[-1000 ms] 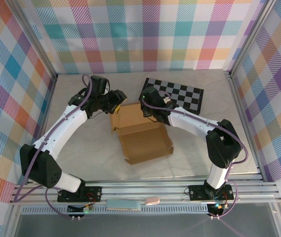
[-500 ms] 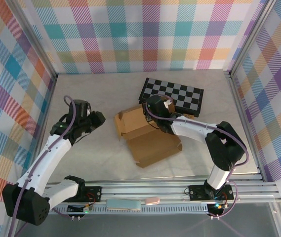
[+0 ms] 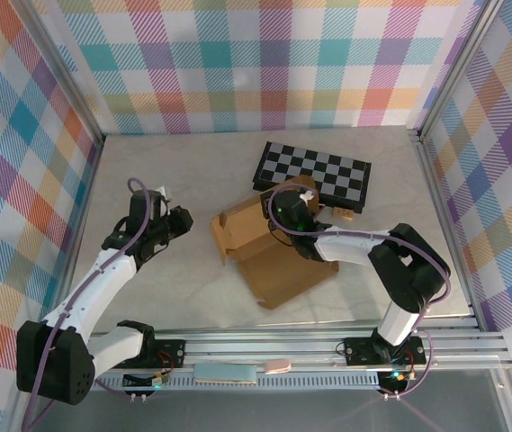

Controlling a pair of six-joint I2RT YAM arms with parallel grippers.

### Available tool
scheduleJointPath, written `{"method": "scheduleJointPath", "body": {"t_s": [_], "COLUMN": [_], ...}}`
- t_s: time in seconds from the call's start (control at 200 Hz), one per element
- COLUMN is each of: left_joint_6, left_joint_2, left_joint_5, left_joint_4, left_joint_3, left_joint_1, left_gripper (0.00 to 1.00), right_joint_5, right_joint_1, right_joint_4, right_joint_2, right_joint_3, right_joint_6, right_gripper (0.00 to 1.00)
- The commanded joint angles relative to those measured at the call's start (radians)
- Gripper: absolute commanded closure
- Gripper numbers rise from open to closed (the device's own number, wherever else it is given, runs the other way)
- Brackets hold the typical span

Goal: Fold the paper box

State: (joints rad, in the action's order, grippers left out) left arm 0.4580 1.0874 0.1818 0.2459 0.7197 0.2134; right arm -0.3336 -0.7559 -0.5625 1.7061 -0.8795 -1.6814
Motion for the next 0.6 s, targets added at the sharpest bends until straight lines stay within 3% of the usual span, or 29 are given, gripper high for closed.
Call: {"method": "scheduleJointPath", "body": {"t_s": [0.0,0.225,0.595], "left_joint_6": [-0.148,-0.237,-0.258], "left_joint_2": [-0.010,-0.044,0.066], "left_joint_5": [0.109,0.204,0.197], "left_joint_4": [-0.124,-0.267,-0.362], "left_joint_3": [-0.092,-0.226,-0.170], "left_joint_1": [-0.011,0.014,0.087], "left_gripper": [0.88,0.84,0.77], "right_joint_5": [0.005,0.025,0.042], "right_joint_1": [0.000,0.002,0.001], "right_joint_4": [-0.111,-0.081,-0.024], "right_joint_2": [0.004,0.010,0.034], "right_joint_3": [0.006,-0.044,-0.102], "right_joint_6": [0.009,0.009,-0.002], "right_gripper": [1.00,1.00,1.00]}}
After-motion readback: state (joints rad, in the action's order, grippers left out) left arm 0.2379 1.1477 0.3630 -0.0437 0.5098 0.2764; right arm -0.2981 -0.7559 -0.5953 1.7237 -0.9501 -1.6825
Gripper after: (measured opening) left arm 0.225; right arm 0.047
